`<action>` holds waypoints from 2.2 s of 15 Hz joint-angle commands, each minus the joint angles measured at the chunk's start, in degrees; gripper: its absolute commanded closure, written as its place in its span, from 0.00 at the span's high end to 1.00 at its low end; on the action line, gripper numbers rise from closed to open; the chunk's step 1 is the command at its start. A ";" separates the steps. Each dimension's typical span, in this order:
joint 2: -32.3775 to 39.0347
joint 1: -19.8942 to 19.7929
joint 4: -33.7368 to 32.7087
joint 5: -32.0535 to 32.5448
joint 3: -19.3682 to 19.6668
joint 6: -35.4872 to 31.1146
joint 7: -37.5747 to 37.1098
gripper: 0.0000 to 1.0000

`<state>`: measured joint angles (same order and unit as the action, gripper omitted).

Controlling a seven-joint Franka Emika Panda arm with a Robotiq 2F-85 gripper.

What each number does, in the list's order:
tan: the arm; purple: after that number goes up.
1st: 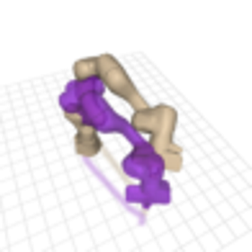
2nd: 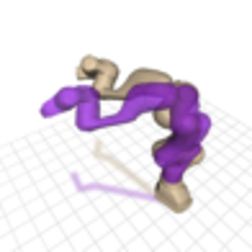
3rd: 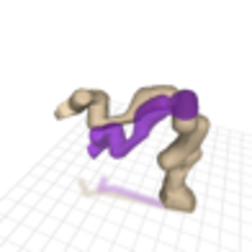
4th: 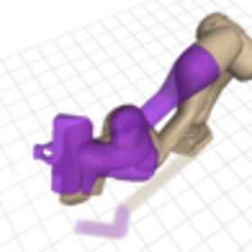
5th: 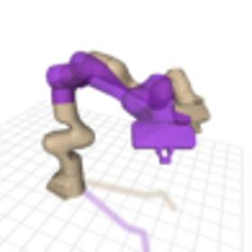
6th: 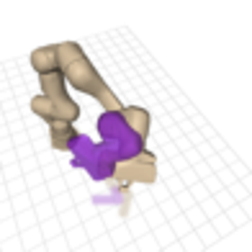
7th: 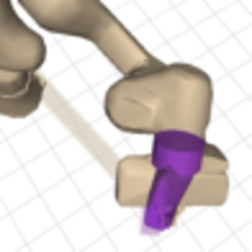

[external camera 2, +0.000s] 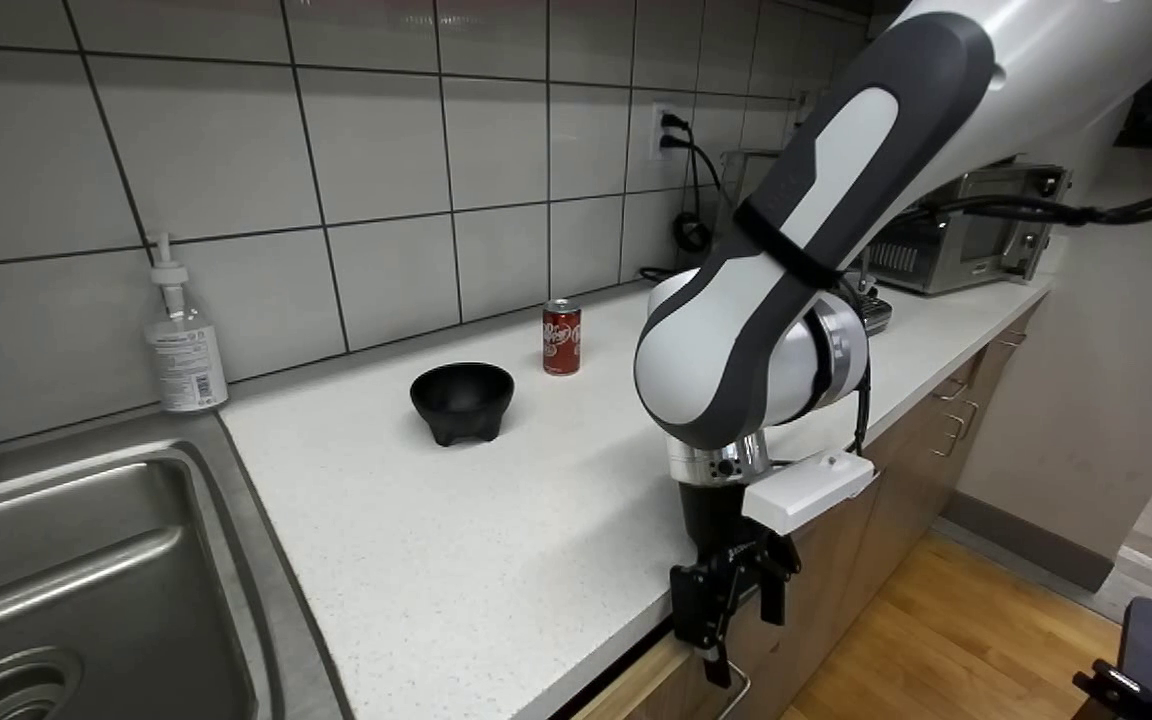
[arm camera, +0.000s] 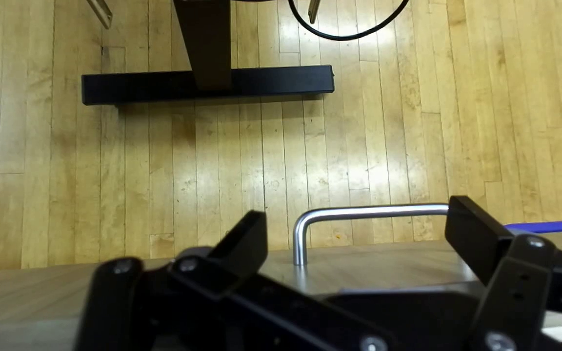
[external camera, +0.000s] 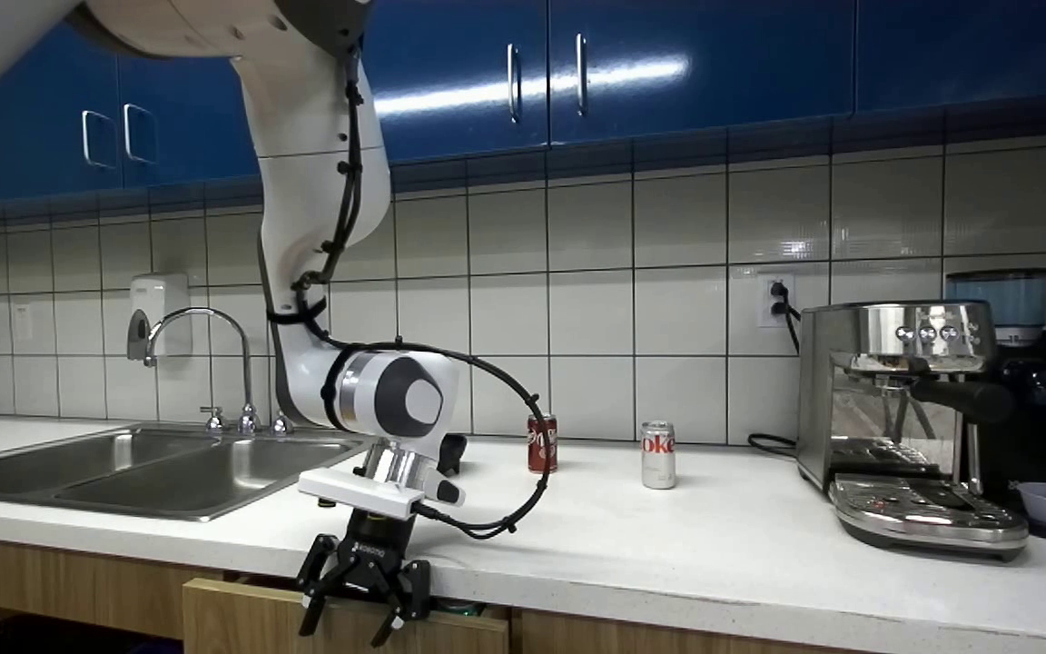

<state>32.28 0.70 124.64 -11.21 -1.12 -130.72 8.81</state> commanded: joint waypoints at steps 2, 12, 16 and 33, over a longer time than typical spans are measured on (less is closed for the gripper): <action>4.19 -1.34 -4.16 0.60 -1.49 -4.00 0.90 1.00; 0.86 -0.34 -1.37 2.50 -1.03 -5.21 0.85 1.00; -2.53 2.70 3.31 9.06 -0.27 -8.52 -1.52 1.00; -5.99 12.00 14.43 24.19 6.91 -31.96 -18.23 1.00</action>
<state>27.08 10.25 139.94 10.31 2.89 -158.75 -6.58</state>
